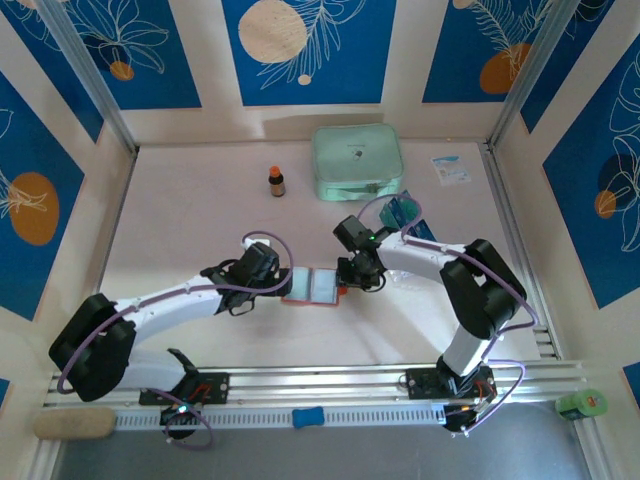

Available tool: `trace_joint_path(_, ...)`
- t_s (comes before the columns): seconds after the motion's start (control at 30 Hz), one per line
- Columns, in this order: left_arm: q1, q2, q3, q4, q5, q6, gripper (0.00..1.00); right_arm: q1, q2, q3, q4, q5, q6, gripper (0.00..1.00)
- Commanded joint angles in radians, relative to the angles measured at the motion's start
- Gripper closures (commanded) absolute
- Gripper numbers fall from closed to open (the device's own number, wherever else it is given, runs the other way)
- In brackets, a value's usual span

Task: Put the credit cards into the card holder
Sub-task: Move the card holder to the center of the table, then pick up the credit card from the storage box.

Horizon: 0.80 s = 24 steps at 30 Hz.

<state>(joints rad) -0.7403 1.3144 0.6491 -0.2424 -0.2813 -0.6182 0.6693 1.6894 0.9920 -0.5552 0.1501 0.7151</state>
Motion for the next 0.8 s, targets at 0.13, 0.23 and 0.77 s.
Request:
trace_joint_path(0.13,0.009,0.006,0.026,0.006,0.016,0.018,0.0,-0.053,-0.125,0.076,-0.103,-0.009,-0.064,0.54)
trace_joint_path(0.23,0.009,0.005,0.027,0.006,0.018,0.019,0.0,-0.091,-0.167,0.126,-0.163,0.029,-0.102,0.54)
trace_joint_path(0.77,0.009,0.008,0.021,0.014,0.032,0.013,0.0,-0.354,-0.128,0.318,-0.383,0.388,-0.288,0.59)
